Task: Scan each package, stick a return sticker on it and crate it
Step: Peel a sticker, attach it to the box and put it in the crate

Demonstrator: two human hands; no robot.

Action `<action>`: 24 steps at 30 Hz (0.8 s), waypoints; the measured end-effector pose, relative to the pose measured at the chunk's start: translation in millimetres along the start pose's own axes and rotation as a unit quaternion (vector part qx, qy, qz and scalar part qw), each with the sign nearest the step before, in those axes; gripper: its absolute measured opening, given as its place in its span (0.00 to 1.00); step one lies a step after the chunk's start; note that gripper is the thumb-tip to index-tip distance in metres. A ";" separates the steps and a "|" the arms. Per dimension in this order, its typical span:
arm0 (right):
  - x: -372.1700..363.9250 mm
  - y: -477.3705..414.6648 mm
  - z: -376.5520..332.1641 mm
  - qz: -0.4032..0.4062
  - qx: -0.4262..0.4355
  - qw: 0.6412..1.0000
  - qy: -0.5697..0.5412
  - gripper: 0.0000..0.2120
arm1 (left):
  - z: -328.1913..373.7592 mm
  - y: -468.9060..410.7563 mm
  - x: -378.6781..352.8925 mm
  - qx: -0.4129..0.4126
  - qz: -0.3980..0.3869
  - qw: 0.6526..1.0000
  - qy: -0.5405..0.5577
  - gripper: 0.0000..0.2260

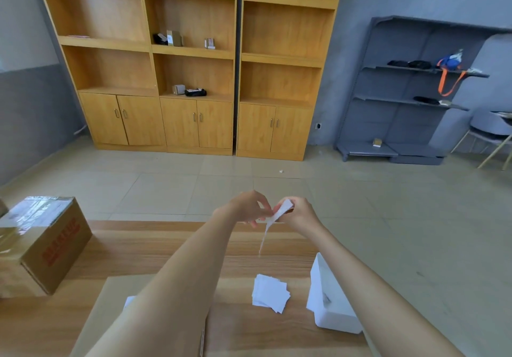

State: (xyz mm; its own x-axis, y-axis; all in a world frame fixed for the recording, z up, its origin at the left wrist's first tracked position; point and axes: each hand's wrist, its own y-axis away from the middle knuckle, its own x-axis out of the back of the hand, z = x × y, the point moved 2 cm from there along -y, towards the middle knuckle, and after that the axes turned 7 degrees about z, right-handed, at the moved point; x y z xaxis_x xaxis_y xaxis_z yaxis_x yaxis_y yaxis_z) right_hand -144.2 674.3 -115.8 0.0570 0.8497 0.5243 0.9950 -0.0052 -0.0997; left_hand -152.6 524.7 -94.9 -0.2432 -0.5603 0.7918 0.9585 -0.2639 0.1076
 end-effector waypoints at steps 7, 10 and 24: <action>-15.3 -5.5 11.2 0.017 0.036 0.992 0.123 0.07 | -3.1 2.7 -2.2 0.012 -0.014 1.000 0.001 0.10; -22.8 -5.1 9.9 0.020 0.066 0.988 0.141 0.04 | -6.3 3.3 -0.3 0.014 -0.003 1.000 0.001 0.10; -40.4 -15.1 11.9 0.013 0.082 0.975 0.208 0.06 | -16.1 -5.1 6.5 0.015 -0.002 1.000 -0.012 0.13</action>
State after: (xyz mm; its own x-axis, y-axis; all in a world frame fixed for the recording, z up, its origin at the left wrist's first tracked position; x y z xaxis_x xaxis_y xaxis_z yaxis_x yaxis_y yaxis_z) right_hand -162.5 646.4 -145.6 0.1448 0.5634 0.8134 0.9682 0.0889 -0.2339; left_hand -161.5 509.8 -100.0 -0.2432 -0.5406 0.8053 0.9619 -0.2411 0.1286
